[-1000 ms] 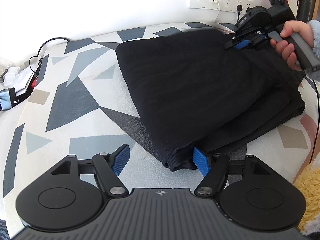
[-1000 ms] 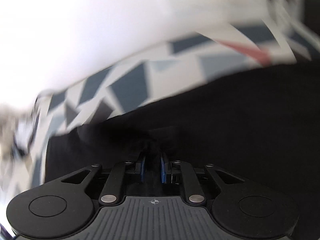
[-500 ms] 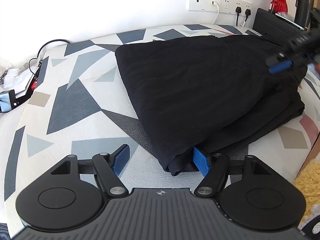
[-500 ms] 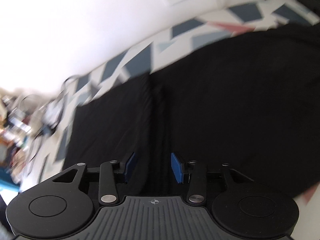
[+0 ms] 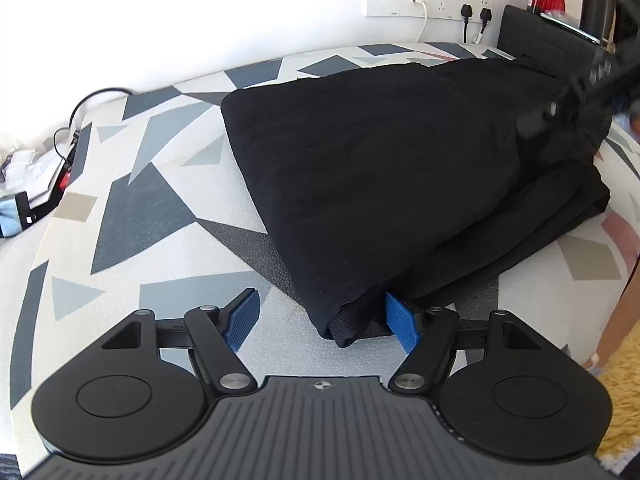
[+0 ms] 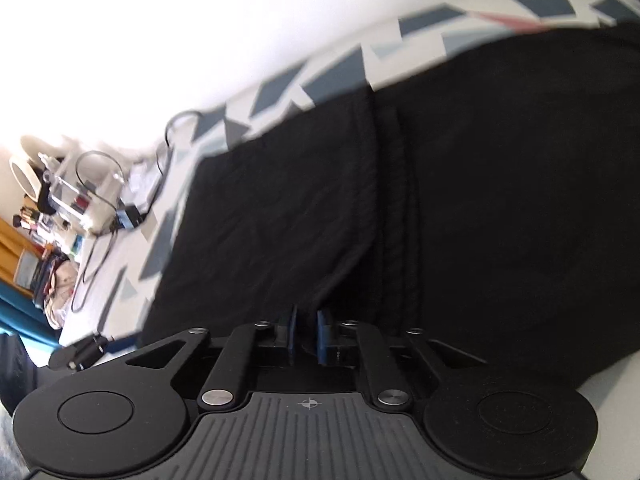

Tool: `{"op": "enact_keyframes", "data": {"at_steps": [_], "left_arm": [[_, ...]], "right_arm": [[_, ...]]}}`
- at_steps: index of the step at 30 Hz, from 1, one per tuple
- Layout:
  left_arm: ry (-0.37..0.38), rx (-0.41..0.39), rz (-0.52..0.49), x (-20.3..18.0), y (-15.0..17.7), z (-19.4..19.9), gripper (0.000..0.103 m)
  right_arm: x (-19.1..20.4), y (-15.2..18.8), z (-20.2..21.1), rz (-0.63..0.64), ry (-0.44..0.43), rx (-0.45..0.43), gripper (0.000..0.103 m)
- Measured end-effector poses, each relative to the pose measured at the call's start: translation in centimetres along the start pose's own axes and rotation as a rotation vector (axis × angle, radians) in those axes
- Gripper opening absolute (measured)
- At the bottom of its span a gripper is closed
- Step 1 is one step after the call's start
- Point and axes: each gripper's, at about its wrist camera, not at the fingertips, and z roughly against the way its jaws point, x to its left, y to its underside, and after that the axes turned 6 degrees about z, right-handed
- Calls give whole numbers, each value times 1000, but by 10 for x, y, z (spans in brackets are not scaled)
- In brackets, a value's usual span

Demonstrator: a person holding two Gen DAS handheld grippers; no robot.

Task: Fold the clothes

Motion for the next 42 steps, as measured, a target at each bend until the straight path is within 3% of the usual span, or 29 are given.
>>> {"op": "enact_keyframes", "data": {"at_steps": [7,13,18,21,22,23,30,33,35,37,42], "left_arm": [[0,-6,34,5,0,0,70],[2,-4,42,6,0,0,71],[-9,-1,14,4,-1,2,70],[-13,-15,-15,1,0,7,70],[-12,-21,-19,2,1,9,70],[-9,-26,-18,3,1,11,70],[15,-27,-8,6,0,12,70],[18,-28,-16,4,-1,12,70],[24,-29,-14,4,0,13,70],[27,-29,-11,4,0,13,70],[47,-28,-2,3,1,15,71]], "right_arm": [[21,-6,39,95,-4,-50,4],[-4,34,22,26,87,94,3],[-14,60,5,-33,94,134,4],[-21,61,10,-84,64,129,20],[-22,60,13,-100,70,117,35],[-26,60,17,-115,73,104,43],[-55,66,20,-301,-9,96,44],[-64,66,10,-382,-34,101,50],[-69,66,5,-448,-70,84,62],[-71,65,-2,-505,-103,71,65],[-57,55,-18,-439,-89,105,64]]}}
